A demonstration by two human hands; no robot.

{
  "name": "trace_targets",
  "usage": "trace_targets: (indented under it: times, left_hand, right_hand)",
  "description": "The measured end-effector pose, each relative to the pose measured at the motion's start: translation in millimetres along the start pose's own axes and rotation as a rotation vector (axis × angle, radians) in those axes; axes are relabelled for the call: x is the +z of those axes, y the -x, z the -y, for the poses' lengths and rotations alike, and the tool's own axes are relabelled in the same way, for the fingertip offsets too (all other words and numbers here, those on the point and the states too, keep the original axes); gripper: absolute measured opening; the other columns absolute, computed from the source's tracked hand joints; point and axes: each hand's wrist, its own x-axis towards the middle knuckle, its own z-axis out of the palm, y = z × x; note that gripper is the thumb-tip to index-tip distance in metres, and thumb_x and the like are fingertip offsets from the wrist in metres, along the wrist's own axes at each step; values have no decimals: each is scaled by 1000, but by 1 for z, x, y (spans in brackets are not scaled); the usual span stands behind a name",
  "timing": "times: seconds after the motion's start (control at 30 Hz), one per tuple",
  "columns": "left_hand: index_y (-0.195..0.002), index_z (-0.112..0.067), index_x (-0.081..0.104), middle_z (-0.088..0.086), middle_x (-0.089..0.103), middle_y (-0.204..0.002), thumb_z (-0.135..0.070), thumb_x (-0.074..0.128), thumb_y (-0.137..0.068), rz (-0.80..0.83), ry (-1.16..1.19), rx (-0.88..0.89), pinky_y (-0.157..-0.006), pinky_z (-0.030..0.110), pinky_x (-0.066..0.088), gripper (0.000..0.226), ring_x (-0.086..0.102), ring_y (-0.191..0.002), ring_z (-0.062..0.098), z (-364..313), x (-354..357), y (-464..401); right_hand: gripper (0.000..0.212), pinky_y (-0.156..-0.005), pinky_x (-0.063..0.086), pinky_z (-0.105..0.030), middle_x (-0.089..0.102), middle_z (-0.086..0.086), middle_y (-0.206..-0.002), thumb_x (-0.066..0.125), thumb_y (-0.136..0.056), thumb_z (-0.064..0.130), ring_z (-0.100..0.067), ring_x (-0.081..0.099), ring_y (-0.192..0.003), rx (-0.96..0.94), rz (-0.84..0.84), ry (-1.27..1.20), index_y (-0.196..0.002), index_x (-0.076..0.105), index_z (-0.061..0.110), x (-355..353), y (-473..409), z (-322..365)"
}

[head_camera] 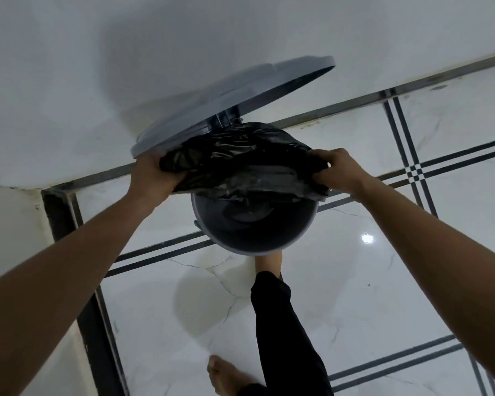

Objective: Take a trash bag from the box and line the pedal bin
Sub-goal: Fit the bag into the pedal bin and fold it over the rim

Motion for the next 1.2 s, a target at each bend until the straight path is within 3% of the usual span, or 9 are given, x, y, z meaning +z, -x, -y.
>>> trace_targets:
  times: [0.1,0.27,0.4,0.57,0.7,0.8,0.9,1.03,1.2]
  left_hand:
    - [-155,-40,32,-7,54,-136,-38,88,-80,351,-37,-227,-67,38,62,93,66,-108,20,-3,-1,8]
    - [-161,-49,1,9,40,-144,-29,94,-49,524,-501,-93,-50,32,60,147,63,-103,33,15,-7,10]
    - [-163,-28,13,21,37,-144,-24,92,-68,281,-698,105,-91,50,58,124,62,-111,47,17,0,29]
    - [-152,-15,32,21,40,-139,-13,80,-81,-21,-561,210,-83,58,57,86,67,-90,52,41,28,62]
    - [-146,-26,41,2,54,-131,-30,86,-53,145,-251,101,-97,51,58,104,60,-118,26,59,33,59]
    - [-156,-31,21,-13,31,-143,-32,90,-42,333,-219,41,-111,39,46,133,36,-140,16,63,33,65]
    - [-159,-27,20,-1,31,-153,-44,95,-42,401,-269,67,-116,33,40,139,35,-142,14,74,38,67]
    - [-152,-22,38,3,54,-144,-52,91,-45,245,-368,3,-96,33,51,123,59,-127,25,79,51,74]
    - [-145,-18,33,14,40,-137,-34,94,-63,67,-443,34,-82,50,60,104,68,-96,45,74,73,107]
  right_hand:
    - [73,-93,57,-36,59,-9,-128,50,-80,-2,-32,65,-108,30,-48,-1,-143,61,33,5,8,3]
    - [89,-97,60,-43,64,1,-126,62,-72,-10,-28,69,-110,98,12,-142,-146,56,39,2,18,-5]
    - [106,-77,66,-40,60,-8,-132,76,-68,-14,-33,73,-98,138,82,-213,-155,43,38,5,23,-14]
    - [126,-70,67,-46,58,-7,-123,91,-65,1,-34,67,-102,126,72,-88,-161,22,44,21,38,-17]
    - [123,-75,66,-46,58,-7,-122,77,-69,-11,-32,68,-100,162,109,-181,-157,19,53,24,44,-27]
    - [115,-78,65,-40,60,-8,-109,62,-70,-20,-24,66,-89,207,196,-351,-150,33,59,20,47,-36]
    - [108,-84,64,-41,62,-6,-102,54,-70,-22,-23,65,-90,233,184,-453,-146,46,54,17,47,-40]
    - [96,-80,62,-36,66,-3,-100,53,-71,-25,-23,65,-92,266,128,-629,-143,58,38,18,46,-47]
    - [87,-88,61,-38,72,-4,-116,54,-73,-26,-21,62,-92,278,79,-839,-132,69,35,24,53,-64]
